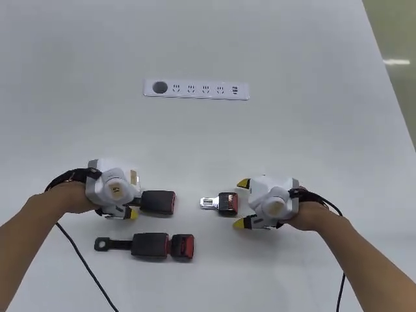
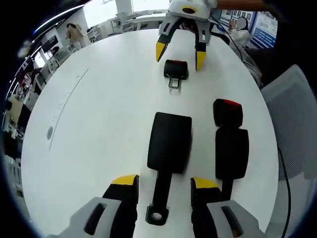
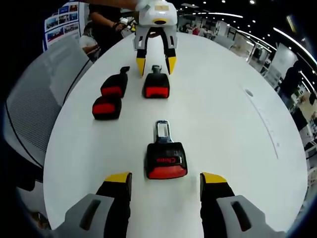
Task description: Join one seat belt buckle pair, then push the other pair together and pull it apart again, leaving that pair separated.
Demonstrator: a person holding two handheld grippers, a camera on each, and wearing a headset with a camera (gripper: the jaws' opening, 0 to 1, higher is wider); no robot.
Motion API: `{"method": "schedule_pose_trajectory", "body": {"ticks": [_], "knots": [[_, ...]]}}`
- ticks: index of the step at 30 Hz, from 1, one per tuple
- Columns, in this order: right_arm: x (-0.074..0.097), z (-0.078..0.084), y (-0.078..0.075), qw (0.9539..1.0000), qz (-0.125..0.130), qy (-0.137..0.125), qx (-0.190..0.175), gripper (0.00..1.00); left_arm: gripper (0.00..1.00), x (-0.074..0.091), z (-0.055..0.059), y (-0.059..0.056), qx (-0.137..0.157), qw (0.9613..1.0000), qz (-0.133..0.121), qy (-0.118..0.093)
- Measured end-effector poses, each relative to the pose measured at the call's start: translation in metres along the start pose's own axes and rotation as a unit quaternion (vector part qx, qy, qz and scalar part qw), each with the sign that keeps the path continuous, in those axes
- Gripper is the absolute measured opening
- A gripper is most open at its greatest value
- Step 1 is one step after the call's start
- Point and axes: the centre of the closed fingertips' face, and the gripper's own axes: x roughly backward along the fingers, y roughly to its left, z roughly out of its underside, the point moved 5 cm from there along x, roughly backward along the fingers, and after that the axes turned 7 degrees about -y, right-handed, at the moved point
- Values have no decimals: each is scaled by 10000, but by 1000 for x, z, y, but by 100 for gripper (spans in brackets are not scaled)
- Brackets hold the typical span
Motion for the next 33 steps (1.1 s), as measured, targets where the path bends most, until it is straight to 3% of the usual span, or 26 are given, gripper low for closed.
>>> {"method": "schedule_pose_trajectory", "body": {"ticks": [12, 18, 22, 29, 33], "knots": [[17, 17, 14, 9997, 86, -39, -209, 60, 49, 22, 22, -13, 590, 9977, -194, -269], [24, 26, 26, 9990, 165, -113, -394, 63, 50, 34, 33, -28, 827, 9941, -375, -592], [30, 26, 35, 9976, 300, -254, -575, 66, 52, 38, 46, -35, 1031, 9901, -522, -797], [40, 24, 53, 9947, 447, -362, -848, 68, 55, 43, 65, -55, 1499, 9784, -796, -1176], [42, 24, 61, 9909, 629, -542, -1058, 71, 59, 42, 72, -66, 1781, 9684, -996, -1434]]}}
